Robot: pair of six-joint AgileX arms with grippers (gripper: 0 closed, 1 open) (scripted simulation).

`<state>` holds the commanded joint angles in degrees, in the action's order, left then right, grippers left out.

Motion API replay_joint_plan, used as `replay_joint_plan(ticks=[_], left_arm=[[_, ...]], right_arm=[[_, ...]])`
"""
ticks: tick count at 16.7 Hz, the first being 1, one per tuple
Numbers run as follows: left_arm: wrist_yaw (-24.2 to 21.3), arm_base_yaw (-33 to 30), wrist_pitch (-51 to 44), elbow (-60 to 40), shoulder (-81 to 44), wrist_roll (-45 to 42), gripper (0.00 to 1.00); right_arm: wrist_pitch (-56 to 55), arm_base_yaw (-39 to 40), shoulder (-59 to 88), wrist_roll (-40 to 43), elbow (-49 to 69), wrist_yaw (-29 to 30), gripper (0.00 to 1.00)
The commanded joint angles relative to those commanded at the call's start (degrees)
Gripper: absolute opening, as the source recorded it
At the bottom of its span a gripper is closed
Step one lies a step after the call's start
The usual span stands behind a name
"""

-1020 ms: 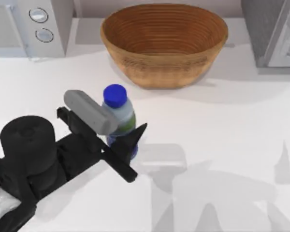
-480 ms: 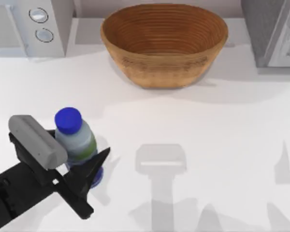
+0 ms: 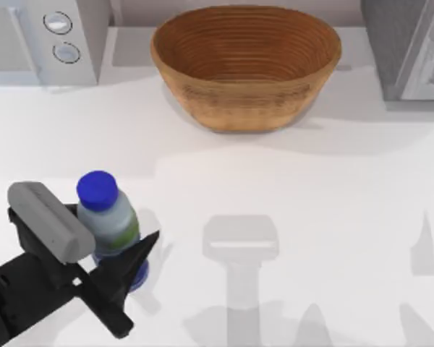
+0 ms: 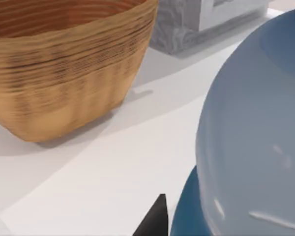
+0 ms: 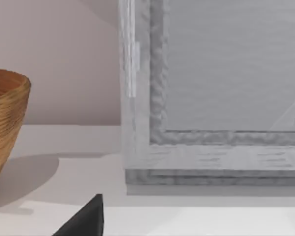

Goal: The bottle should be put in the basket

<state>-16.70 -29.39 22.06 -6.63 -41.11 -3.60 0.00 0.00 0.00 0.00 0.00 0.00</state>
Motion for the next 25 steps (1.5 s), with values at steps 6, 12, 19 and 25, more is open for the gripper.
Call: replay_joint_plan(ticks=[6, 12, 19, 25], left_arm=[[7.9, -3.3, -2.5, -12.9, -12.3, 1.6, 0.0], [25.0, -8.1, -8.8, -43.8, -37.0, 5.1, 0.0], [45.7, -12.5, -17.4, -80.0, -63.5, 9.2, 0.0], [54.8, -13.7, -21.6, -93.3, -73.7, 11.1, 0.0]], right_arm=[[0.0, 0.0, 0.0, 0.0, 0.0, 0.0, 1.0], [0.0, 0.0, 0.0, 0.0, 0.0, 0.0, 1.0], [0.0, 0.0, 0.0, 0.0, 0.0, 0.0, 1.0], [0.0, 0.0, 0.0, 0.0, 0.0, 0.0, 1.0]])
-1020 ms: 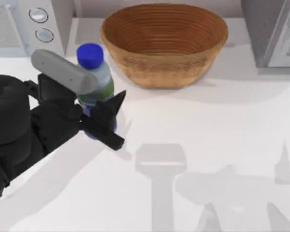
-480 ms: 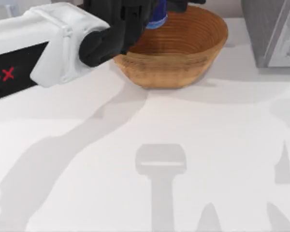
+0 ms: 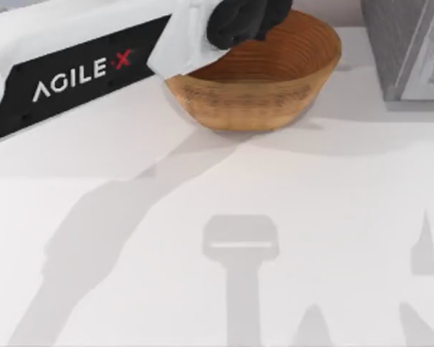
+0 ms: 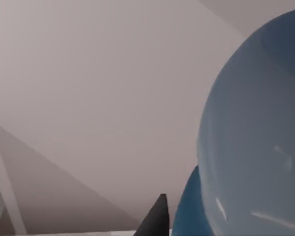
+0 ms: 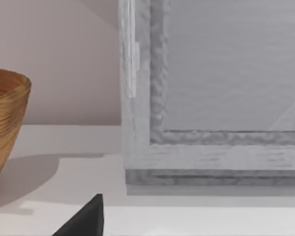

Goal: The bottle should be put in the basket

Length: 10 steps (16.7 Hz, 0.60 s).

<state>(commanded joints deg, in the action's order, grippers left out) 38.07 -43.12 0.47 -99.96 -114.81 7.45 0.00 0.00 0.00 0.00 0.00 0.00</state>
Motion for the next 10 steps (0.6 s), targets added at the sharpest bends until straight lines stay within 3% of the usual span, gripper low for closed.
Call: replay_joint_plan(ticks=[10], left_arm=[[-1.1, 1.4, 1.8, -1.9, -3.6, -0.4, 0.0]], right_arm=[[0.0, 0.0, 0.0, 0.0, 0.0, 0.0, 1.0]])
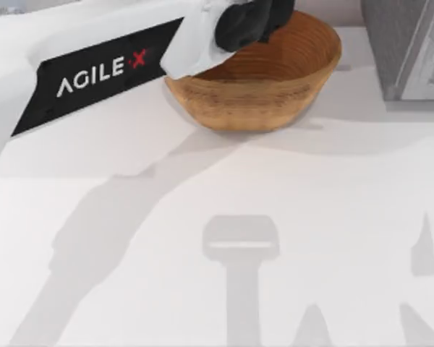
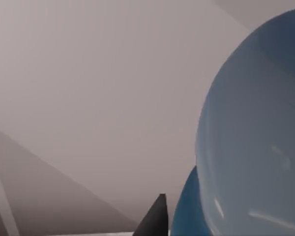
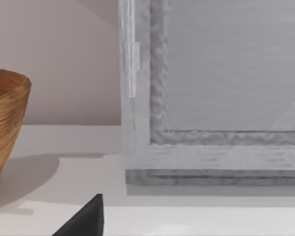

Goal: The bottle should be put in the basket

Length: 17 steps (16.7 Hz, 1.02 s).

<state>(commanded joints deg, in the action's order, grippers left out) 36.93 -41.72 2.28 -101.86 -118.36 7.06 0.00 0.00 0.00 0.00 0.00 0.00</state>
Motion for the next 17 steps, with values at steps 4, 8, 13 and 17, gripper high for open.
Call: replay_joint_plan(ticks=[4, 8, 13, 17], left_arm=[[-1.2, 1.1, 1.8, -1.8, -3.3, -0.3, 0.0], [-2.4, 2.2, 3.5, -3.4, -6.5, -0.6, 0.0], [-2.4, 2.2, 3.5, -3.4, -6.5, -0.6, 0.15], [-2.4, 2.2, 3.5, -3.4, -6.5, -0.6, 0.45]], right_arm=[[0.0, 0.0, 0.0, 0.0, 0.0, 0.0, 1.0], [0.0, 0.0, 0.0, 0.0, 0.0, 0.0, 1.0], [0.0, 0.0, 0.0, 0.0, 0.0, 0.0, 1.0], [0.0, 0.0, 0.0, 0.0, 0.0, 0.0, 1.0]])
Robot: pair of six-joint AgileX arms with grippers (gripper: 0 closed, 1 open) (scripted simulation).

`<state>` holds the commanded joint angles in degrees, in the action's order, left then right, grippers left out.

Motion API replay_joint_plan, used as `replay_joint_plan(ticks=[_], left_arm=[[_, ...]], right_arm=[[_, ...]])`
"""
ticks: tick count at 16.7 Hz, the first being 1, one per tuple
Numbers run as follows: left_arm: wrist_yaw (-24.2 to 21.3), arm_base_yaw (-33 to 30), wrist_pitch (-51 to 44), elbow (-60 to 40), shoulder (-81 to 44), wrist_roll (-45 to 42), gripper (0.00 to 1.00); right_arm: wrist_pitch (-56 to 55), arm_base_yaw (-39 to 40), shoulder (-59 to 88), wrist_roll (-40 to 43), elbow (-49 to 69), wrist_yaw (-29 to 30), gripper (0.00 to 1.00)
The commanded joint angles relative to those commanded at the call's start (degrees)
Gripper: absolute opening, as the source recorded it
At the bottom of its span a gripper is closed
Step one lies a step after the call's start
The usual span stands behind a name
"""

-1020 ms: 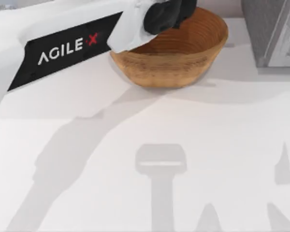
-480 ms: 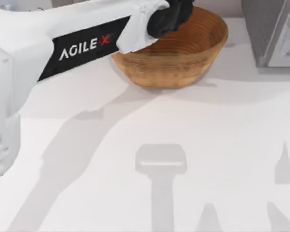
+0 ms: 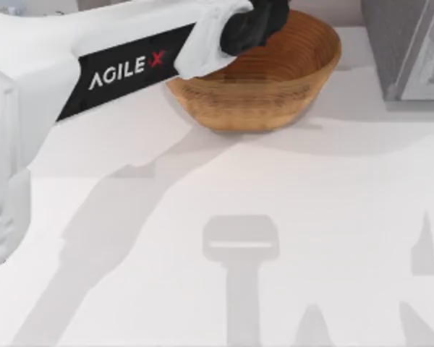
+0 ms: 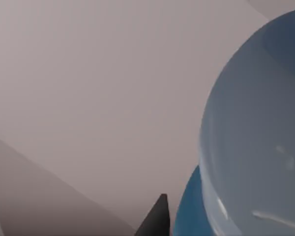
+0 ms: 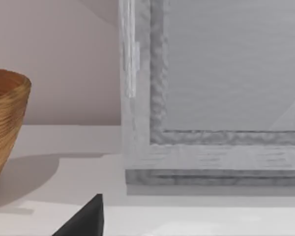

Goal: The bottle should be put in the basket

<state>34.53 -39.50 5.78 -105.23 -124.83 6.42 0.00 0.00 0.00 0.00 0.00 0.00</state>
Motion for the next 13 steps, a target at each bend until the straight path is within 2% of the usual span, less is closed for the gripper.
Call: replay_joint_plan(ticks=[7, 13], left_arm=[[0.0, 0.0, 0.0, 0.0, 0.0, 0.0, 0.98], [0.0, 0.0, 0.0, 0.0, 0.0, 0.0, 1.0]], right_arm=[[0.0, 0.0, 0.0, 0.0, 0.0, 0.0, 1.0], [0.0, 0.0, 0.0, 0.0, 0.0, 0.0, 1.0]])
